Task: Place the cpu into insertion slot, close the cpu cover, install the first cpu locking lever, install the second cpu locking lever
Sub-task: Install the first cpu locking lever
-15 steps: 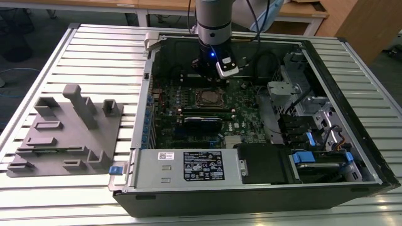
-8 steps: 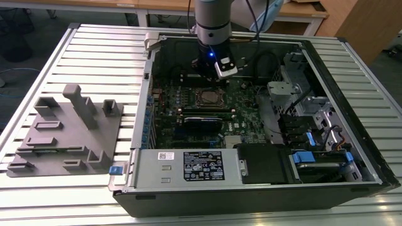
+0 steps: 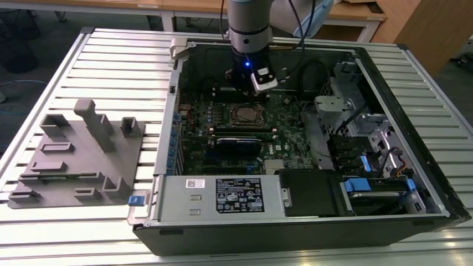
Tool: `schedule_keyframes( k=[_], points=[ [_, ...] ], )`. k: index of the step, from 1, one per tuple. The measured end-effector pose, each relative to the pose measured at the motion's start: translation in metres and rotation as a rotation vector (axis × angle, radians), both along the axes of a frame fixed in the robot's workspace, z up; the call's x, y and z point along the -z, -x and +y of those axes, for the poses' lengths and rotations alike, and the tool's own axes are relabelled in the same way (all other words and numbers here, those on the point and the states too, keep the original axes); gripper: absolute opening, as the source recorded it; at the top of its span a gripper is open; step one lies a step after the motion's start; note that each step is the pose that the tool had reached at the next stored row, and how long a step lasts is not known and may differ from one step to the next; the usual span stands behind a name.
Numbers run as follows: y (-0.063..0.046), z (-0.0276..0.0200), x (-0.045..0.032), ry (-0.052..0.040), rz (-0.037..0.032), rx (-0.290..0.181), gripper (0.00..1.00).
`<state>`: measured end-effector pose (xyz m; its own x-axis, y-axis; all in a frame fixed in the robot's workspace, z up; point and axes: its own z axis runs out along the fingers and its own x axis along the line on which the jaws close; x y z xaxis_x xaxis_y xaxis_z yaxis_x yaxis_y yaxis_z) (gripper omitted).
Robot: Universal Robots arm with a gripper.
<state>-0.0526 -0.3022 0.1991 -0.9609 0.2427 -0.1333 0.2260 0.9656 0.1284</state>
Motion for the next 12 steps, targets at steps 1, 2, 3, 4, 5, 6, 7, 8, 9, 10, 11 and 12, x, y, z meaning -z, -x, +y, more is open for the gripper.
schedule_keyframes(
  k=[1,2,3,4,5,6,7,8,9,10,11,12],
  points=[
    [0.0002,0.0,0.0,-0.0001,-0.0008,0.003,0.11],
    [0.0002,0.0,0.0,0.0,-0.0014,0.005,0.11],
    [0.0003,0.0,0.0001,0.0,-0.0022,0.008,0.11],
    [0.0003,0.0001,0.0002,-0.0001,-0.0031,0.011,0.11],
    [0.0004,0.0002,0.0003,-0.0003,-0.0041,0.014,0.11],
    [0.0004,0.0004,0.0004,-0.0002,-0.0049,0.017,0.11],
    [0.0005,0.0005,0.0004,-0.0002,-0.0056,0.021,0.11],
    [0.0005,0.0006,0.0005,-0.0003,-0.0063,0.025,0.11],
    [0.0005,0.0006,0.0006,-0.0002,-0.007,0.031,0.11],
    [0.0005,0.0006,0.0007,-0.0002,-0.0074,0.037,0.11],
    [0.0005,0.0006,0.0008,-0.0003,-0.0074,0.047,0.11],
    [0.0005,0.0006,0.0009,-0.0003,-0.0075,0.061,0.11]
  ],
)
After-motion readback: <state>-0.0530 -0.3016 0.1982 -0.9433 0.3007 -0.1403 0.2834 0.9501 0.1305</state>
